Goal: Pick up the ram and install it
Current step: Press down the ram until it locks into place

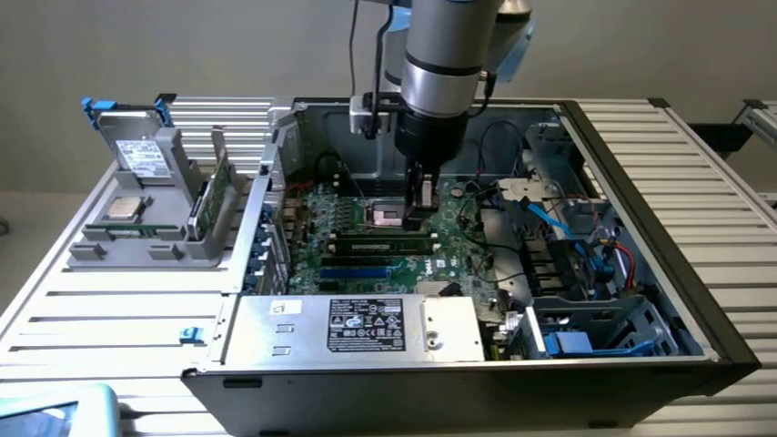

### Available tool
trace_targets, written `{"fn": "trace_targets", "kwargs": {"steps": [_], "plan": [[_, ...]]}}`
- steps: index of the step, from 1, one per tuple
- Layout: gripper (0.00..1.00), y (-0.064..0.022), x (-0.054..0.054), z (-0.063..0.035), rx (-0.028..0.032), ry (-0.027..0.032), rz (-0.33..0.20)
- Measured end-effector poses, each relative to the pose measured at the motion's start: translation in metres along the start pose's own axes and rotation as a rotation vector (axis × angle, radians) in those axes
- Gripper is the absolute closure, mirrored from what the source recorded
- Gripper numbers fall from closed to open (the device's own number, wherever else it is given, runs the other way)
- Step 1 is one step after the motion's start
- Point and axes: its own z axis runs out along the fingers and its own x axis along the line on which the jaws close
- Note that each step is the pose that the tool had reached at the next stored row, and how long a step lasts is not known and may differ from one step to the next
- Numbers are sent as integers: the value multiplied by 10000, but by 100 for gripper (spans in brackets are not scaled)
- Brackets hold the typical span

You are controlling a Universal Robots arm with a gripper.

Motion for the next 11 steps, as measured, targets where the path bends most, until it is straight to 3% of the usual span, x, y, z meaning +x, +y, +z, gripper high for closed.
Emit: {"fn": "trace_targets", "kwargs": {"steps": [5,11], "plan": [[89,18,-2,33,345,1,21],[89,17,-5,56,373,-2,25]]}}
